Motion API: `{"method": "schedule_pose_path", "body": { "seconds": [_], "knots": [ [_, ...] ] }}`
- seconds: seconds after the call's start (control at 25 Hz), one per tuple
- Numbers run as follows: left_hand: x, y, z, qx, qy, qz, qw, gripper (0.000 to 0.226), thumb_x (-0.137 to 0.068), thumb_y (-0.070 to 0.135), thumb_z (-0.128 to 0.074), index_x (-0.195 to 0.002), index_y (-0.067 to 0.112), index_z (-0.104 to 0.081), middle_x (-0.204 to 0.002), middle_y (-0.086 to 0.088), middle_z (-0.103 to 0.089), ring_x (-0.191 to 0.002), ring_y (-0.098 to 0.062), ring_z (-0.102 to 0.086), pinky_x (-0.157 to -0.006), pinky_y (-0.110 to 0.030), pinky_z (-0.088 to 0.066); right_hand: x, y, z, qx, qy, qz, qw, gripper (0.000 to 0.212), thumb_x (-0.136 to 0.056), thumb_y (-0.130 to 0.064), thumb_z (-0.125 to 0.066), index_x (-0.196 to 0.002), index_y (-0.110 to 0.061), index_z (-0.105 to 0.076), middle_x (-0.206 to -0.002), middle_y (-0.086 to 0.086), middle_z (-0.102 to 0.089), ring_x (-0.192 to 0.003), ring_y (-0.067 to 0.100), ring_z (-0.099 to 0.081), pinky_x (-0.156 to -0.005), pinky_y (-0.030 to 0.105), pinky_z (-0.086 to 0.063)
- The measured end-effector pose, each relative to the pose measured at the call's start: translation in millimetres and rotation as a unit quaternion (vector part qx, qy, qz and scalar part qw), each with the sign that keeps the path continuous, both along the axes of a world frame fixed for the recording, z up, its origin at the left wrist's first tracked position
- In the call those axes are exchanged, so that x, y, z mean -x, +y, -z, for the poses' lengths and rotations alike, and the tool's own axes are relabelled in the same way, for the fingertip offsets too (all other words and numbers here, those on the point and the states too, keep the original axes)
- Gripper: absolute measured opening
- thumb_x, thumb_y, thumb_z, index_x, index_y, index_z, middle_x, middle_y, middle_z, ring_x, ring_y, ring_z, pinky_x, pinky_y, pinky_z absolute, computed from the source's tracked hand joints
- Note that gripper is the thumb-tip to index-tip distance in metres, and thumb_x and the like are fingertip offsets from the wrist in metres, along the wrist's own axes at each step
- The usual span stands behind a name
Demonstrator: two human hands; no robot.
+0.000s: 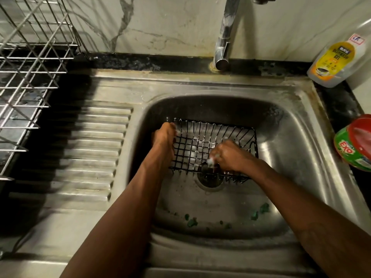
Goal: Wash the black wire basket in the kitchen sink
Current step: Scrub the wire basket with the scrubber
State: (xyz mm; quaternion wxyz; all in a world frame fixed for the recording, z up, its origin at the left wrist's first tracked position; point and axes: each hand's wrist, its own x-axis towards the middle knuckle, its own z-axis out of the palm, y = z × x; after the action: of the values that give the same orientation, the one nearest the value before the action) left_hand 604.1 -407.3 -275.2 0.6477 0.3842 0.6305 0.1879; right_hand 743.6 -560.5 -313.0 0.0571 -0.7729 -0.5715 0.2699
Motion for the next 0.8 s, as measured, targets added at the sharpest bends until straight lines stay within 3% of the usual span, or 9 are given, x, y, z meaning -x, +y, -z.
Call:
{"method": "schedule_pose_path", "body": {
  "seconds": [0.12,0.2,0.28,0.36,0.44,0.52,0.6,0.68,0.8],
  "knots": [
    [-0.9,-0.5,1.4,0.001,-0.004,-0.009,1.000,0.020,-0.089,0.017,-0.052,-0.072,0.019,-0.062,-0.064,0.002,-0.053,-0.049,-0.010,-0.036,-0.046,-0.024,-0.026,-16.6,6.8,12.9,-0.066,-0.089,0.100,0.989,0.011,-0.095,-0.009,-0.061,-0.090,-0.016,-0.068,-0.086,0.001,-0.063,-0.075,0.015,-0.063,-0.067,0.030,-0.055],
    [-1.3,-0.2,0.9,-0.006,0.005,-0.007,1.000,0.020,-0.090,0.018,-0.051,-0.073,0.019,-0.062,-0.065,0.001,-0.051,-0.052,-0.012,-0.038,-0.050,-0.025,-0.028,-17.4,8.7,14.7,-0.069,-0.076,0.130,0.986,0.011,-0.093,-0.008,-0.064,-0.088,-0.017,-0.068,-0.087,0.000,-0.064,-0.075,0.012,-0.061,-0.067,0.029,-0.053],
    [-1.5,-0.1,0.3,-0.012,0.014,-0.008,1.000,0.019,-0.092,0.019,-0.051,-0.077,0.019,-0.062,-0.067,0.001,-0.050,-0.057,-0.013,-0.040,-0.055,-0.028,-0.031,-11.1,2.9,3.8,-0.032,-0.001,0.097,0.995,0.011,-0.089,-0.007,-0.070,-0.086,-0.018,-0.074,-0.088,-0.006,-0.065,-0.073,0.002,-0.059,-0.068,0.024,-0.053],
    [-0.9,0.0,0.1,-0.016,0.017,-0.006,1.000,0.019,-0.092,0.020,-0.051,-0.076,0.019,-0.062,-0.067,0.001,-0.050,-0.057,-0.013,-0.039,-0.055,-0.028,-0.031,-0.5,-7.2,-12.4,0.062,0.061,0.014,0.996,0.019,-0.085,-0.001,-0.073,-0.086,-0.019,-0.077,-0.084,-0.015,-0.066,-0.068,-0.005,-0.060,-0.059,0.014,-0.048],
    [-0.8,0.1,0.9,-0.018,0.010,-0.002,1.000,0.021,-0.091,0.018,-0.052,-0.072,0.019,-0.062,-0.065,0.002,-0.052,-0.052,-0.012,-0.038,-0.051,-0.026,-0.029,-0.2,-10.3,-15.1,0.113,0.081,-0.027,0.990,0.023,-0.085,0.002,-0.073,-0.089,-0.020,-0.077,-0.083,-0.016,-0.066,-0.069,-0.004,-0.062,-0.057,0.013,-0.046],
    [-0.7,-0.3,0.8,-0.017,0.005,-0.001,1.000,0.021,-0.090,0.018,-0.052,-0.072,0.019,-0.063,-0.065,0.002,-0.054,-0.051,-0.011,-0.038,-0.049,-0.025,-0.028,-7.9,-2.8,-11.3,0.058,0.034,0.024,0.997,0.017,-0.089,-0.003,-0.070,-0.091,-0.020,-0.072,-0.090,-0.009,-0.066,-0.076,0.004,-0.063,-0.061,0.016,-0.048],
    [-1.1,-0.5,0.5,-0.012,0.005,-0.004,1.000,0.019,-0.089,0.018,-0.052,-0.073,0.020,-0.063,-0.066,0.003,-0.054,-0.053,-0.010,-0.039,-0.051,-0.026,-0.029,-18.3,7.4,-3.4,-0.021,-0.066,0.080,0.994,0.015,-0.095,-0.009,-0.062,-0.087,-0.021,-0.067,-0.091,0.001,-0.068,-0.074,0.009,-0.062,-0.062,0.023,-0.050],
    [-1.7,-1.3,-0.4,-0.013,0.009,-0.008,1.000,0.019,-0.090,0.019,-0.053,-0.075,0.021,-0.063,-0.067,0.003,-0.054,-0.056,-0.010,-0.040,-0.054,-0.026,-0.031,-23.1,13.0,0.1,-0.044,-0.107,0.097,0.989,0.010,-0.094,-0.009,-0.063,-0.091,-0.016,-0.070,-0.091,0.005,-0.069,-0.073,0.013,-0.063,-0.067,0.030,-0.056],
    [-1.5,-2.1,-1.7,-0.020,0.017,-0.002,1.000,0.017,-0.092,0.018,-0.052,-0.079,0.020,-0.063,-0.068,0.002,-0.054,-0.057,-0.010,-0.041,-0.054,-0.026,-0.031,-14.5,4.6,-12.4,0.073,0.006,0.053,0.996,0.010,-0.088,-0.009,-0.073,-0.094,-0.017,-0.075,-0.092,-0.003,-0.070,-0.078,0.009,-0.066,-0.069,0.024,-0.057]
  ]
}}
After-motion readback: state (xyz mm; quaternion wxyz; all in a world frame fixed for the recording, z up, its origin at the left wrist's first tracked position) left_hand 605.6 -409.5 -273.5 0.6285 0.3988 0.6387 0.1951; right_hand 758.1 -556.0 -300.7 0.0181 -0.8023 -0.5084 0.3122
